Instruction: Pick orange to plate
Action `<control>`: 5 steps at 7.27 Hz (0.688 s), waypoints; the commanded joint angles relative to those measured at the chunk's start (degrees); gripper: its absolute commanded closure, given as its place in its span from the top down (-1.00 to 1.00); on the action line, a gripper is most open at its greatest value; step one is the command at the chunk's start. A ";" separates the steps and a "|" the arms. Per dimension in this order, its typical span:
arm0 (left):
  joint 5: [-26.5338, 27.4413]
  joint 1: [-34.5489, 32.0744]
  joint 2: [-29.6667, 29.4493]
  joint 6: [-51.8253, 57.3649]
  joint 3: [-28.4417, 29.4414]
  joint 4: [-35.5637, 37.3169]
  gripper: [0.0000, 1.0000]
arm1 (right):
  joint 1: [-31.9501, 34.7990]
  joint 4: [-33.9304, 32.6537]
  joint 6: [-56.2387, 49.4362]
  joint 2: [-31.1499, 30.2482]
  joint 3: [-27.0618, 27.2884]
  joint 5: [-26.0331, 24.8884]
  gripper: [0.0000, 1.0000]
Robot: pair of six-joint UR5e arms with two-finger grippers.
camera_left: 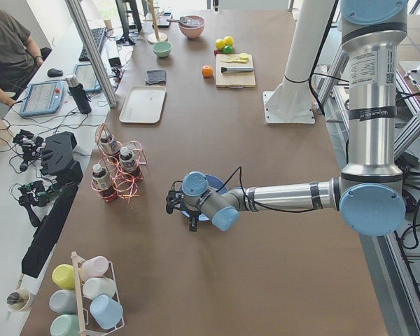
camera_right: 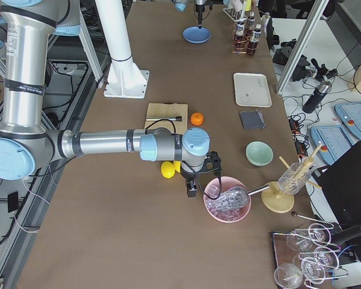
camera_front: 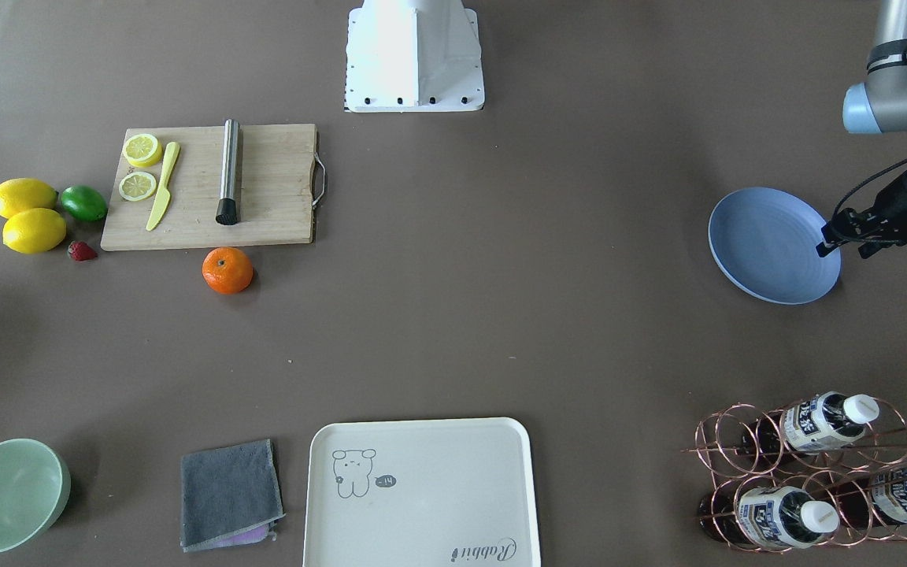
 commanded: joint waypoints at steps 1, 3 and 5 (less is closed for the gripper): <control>0.12 1.47 0.09 -0.64 0.07 -0.31 0.46 | -0.04 0.00 0.33 0.08 0.00 0.00 1.00; 0.12 2.09 0.27 -0.82 1.21 -2.50 0.21 | 0.05 0.00 0.42 0.52 0.17 0.00 1.00; 0.12 2.10 0.79 -1.08 0.78 -3.04 -0.99 | -0.04 0.00 0.42 0.61 0.43 0.00 1.00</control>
